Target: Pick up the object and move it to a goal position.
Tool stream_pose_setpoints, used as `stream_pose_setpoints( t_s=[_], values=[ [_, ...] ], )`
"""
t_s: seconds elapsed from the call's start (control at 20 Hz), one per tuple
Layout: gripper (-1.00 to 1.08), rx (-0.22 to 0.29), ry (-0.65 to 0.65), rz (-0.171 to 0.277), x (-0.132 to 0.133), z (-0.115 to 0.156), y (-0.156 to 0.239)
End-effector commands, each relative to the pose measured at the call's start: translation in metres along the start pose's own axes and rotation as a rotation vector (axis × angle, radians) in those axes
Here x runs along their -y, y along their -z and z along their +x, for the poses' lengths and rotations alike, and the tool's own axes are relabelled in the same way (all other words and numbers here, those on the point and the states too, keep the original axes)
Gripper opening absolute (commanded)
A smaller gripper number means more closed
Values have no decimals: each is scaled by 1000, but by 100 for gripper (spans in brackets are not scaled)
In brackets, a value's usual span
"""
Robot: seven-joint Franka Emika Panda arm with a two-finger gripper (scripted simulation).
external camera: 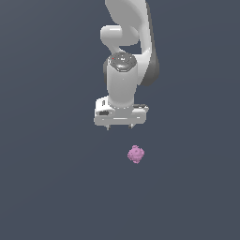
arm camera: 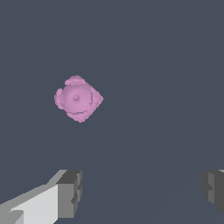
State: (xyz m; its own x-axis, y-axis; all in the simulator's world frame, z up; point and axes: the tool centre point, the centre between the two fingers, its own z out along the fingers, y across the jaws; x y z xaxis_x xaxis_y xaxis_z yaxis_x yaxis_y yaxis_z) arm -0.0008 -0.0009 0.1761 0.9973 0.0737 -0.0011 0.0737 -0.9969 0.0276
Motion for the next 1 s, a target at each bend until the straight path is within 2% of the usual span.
stream_pose_setpoints(
  t_s=[0.0,0.45,0.95],
  values=[
    [100,0,-16,1,2,2,-2],
    [100,1,-141,8,14,16,-15],
    [100,3,-372,18,38,40,-41]
  ],
)
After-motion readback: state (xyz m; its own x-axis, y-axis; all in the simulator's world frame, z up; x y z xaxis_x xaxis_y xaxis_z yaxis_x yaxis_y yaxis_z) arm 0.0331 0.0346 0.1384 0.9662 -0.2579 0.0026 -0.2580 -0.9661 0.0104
